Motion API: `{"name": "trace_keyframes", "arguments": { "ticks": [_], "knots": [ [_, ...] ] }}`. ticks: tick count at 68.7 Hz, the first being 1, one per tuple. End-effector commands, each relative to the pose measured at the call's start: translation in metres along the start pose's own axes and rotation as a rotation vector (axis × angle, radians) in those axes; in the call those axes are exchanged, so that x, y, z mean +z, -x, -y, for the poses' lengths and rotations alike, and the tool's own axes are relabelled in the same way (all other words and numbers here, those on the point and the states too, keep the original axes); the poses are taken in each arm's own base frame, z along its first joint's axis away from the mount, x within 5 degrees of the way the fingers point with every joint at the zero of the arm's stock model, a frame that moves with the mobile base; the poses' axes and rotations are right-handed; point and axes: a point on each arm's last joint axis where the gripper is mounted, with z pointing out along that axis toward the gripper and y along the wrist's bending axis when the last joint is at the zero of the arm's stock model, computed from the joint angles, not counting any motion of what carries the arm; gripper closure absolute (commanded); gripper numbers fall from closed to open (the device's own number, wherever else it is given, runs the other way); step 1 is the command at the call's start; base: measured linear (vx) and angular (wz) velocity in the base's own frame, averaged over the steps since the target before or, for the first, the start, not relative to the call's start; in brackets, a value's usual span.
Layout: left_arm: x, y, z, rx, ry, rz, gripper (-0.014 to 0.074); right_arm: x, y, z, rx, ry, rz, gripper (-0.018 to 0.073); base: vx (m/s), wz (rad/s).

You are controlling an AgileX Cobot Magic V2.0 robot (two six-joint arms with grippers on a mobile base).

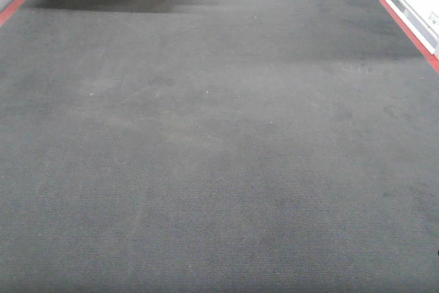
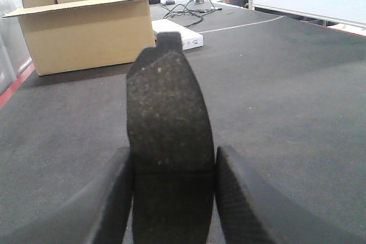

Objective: Move and align brake pads A on conveyor
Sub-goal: 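Lower the left gripper with its brake pad toward the belt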

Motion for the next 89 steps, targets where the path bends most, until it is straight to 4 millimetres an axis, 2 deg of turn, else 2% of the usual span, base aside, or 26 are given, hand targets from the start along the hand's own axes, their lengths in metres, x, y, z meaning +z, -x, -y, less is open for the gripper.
{"name": "trace_keyframes", "arguments": {
  "ticks": [1, 16, 26, 39, 50, 60, 71, 80, 89],
  "knots": [
    [-0.001, 0.018, -0.004, -0.023, 0.039, 0.107, 0.054, -0.003, 0.018, 0.0, -0.018, -0.005, 0.116, 0.0523, 0.0, 0.0],
    [0.001, 0.021, -0.004, -0.029, 0.034, 0.098, 0.054, -0.003, 0.018, 0.0, -0.018, -0.005, 0.116, 0.0523, 0.0, 0.0],
    [0.02, 0.04, -0.002, 0.035, -0.016, -0.021, 0.054, -0.003, 0.018, 0.0, -0.018, -0.005, 0.116, 0.0523, 0.0, 0.0],
    [0.078, 0.064, 0.0, 0.074, -0.118, -0.27, 0.054, -0.003, 0.018, 0.0, -0.018, -0.005, 0.116, 0.0523, 0.0, 0.0],
    [0.134, 0.068, 0.007, 0.077, -0.203, -0.426, 0.0538, -0.003, 0.018, 0.0, -0.018, -0.005, 0.116, 0.0523, 0.0, 0.0],
    [0.176, 0.065, 0.029, 0.106, -0.318, -0.532, 0.0538, -0.003, 0.018, 0.0, -0.018, -0.005, 0.116, 0.0523, 0.0, 0.0],
    [0.213, 0.058, 0.058, 0.098, -0.434, -0.66, 0.0538, -0.003, 0.018, 0.0, -0.018, -0.005, 0.116, 0.0523, 0.0, 0.0],
    [0.244, 0.05, 0.066, -0.011, -0.371, -0.816, 0.0538, -0.003, 0.018, 0.0, -0.018, -0.005, 0.116, 0.0523, 0.0, 0.0],
    [0.275, 0.04, 0.062, -0.167, -0.169, -0.947, 0.0536, -0.003, 0.018, 0.0, -0.018, -0.005, 0.116, 0.0523, 0.0, 0.0]
  ]
}}
